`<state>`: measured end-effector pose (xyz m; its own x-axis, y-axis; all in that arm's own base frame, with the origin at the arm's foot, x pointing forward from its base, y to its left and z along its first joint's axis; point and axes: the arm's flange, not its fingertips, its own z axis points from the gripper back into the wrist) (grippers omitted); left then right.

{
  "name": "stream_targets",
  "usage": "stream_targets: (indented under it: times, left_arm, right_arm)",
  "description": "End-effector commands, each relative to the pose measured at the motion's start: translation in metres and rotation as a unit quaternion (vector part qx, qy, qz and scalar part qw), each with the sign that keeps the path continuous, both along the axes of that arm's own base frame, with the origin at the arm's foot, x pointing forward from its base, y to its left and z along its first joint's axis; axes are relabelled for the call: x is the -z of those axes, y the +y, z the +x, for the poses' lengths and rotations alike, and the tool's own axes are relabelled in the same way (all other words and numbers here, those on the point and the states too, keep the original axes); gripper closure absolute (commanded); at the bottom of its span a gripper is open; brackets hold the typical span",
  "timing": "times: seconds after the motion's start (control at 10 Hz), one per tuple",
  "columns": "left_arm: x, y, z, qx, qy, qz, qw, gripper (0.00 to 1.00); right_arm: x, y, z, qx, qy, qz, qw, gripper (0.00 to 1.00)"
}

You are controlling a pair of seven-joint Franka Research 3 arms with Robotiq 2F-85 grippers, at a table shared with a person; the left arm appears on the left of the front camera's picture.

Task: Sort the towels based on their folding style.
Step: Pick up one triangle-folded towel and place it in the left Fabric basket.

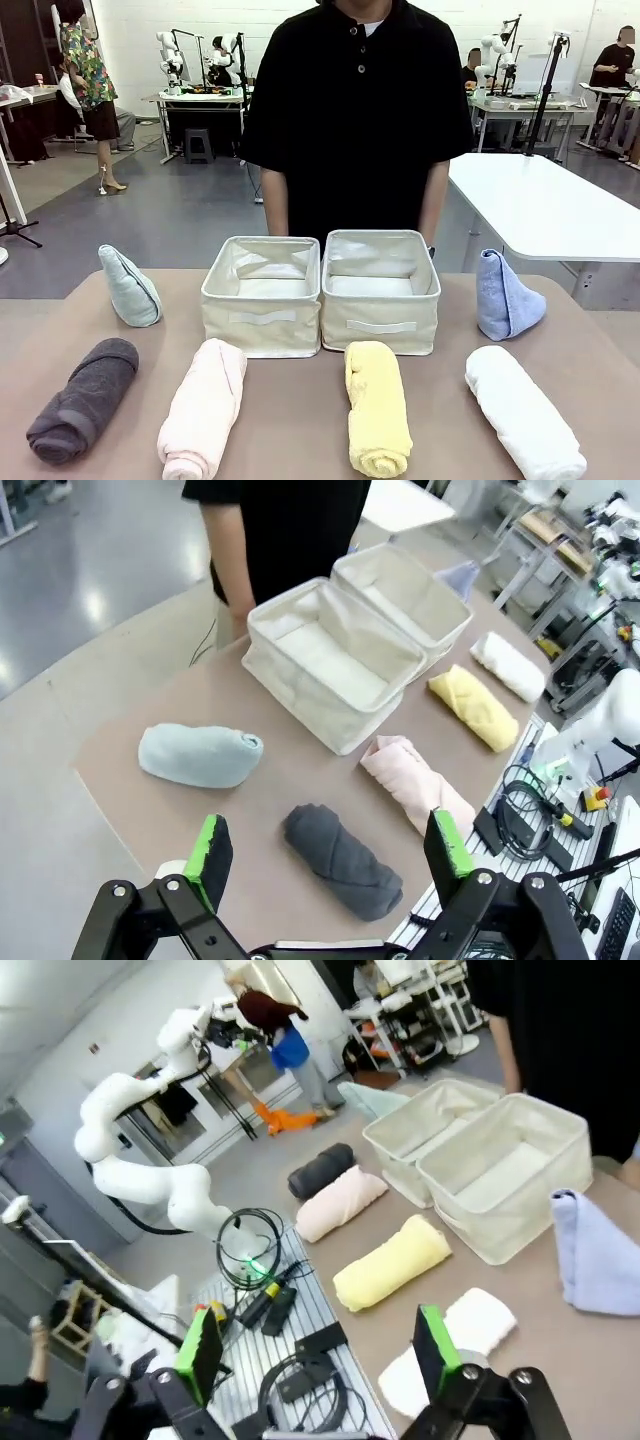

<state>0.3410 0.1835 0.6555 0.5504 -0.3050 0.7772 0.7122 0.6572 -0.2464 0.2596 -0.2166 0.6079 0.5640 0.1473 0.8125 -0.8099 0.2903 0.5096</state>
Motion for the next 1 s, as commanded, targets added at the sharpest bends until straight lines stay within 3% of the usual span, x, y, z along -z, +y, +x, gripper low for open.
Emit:
stream_targets:
  times: [0.0,0.1,0.4,0.6,0.9]
  left_arm:
    - [-0.006,0.02,-0.018,0.051,-0.048,-0.04,0.997,0.0]
    - [-0.007,0.027,-0.027,0.064,-0.072,-0.051,0.994,0.0]
    - [-0.013,-0.012,-0.035,0.067,-0.068,-0.059,0.994,0.0]
    - [-0.012,-0.029,-0.034,0.07,-0.057,-0.043,0.995,0.0]
    - [-0.018,-0.011,-0.033,0.073,-0.066,-0.058,0.993,0.0]
  right_arm:
    - [-0.004,-0.018,-0.017,0.004,-0.028,0.017,0.999,0.0]
    - [-0.005,-0.027,-0.029,0.002,-0.04,0.024,0.999,0.0]
    - [-0.013,-0.048,-0.061,0.0,-0.08,0.048,0.996,0.0]
    - [-0.015,-0.04,-0.06,0.013,-0.084,0.026,0.996,0.0]
    - [-0.012,-0.049,-0.068,0.006,-0.071,0.043,0.997,0.0]
